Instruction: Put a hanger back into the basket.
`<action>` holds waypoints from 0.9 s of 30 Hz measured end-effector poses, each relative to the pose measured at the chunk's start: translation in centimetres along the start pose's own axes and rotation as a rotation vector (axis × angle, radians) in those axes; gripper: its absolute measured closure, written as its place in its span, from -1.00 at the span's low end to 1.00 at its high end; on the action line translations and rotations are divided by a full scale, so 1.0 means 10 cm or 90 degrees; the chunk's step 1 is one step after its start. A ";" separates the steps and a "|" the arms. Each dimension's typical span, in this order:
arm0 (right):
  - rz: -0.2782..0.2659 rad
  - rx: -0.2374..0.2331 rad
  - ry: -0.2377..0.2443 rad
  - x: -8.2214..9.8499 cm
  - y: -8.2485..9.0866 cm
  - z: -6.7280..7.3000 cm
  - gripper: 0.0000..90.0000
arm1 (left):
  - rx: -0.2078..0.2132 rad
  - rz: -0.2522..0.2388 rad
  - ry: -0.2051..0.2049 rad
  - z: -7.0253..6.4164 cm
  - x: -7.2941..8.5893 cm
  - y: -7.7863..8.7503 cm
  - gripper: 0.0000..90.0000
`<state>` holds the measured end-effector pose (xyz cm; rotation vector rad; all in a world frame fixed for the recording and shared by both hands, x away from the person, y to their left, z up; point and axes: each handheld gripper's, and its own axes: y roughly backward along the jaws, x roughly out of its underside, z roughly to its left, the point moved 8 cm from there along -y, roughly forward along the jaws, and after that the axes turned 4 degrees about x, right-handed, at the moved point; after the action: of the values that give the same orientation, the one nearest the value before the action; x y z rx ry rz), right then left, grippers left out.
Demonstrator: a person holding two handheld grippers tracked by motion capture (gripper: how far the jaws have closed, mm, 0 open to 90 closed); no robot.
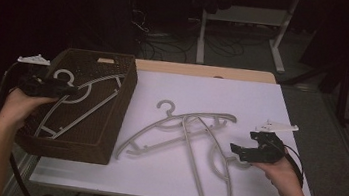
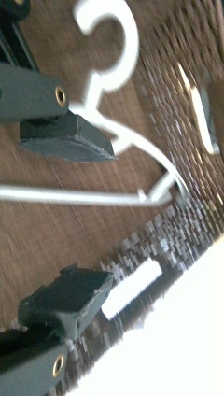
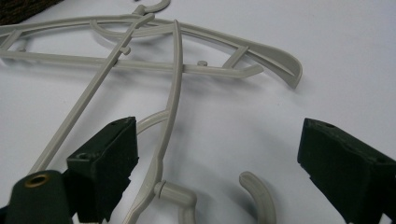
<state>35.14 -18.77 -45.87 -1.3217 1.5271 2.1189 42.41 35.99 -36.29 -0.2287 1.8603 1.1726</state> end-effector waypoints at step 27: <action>0.153 -0.026 0.008 0.63 -0.11 0.60 -0.55 | 0.224 -0.031 -0.136 -1.85 -0.36 -0.95 -0.52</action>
<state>29.00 -15.20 -50.96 -1.2187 1.7337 2.2987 39.05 15.17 -36.82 0.0477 1.8229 0.7860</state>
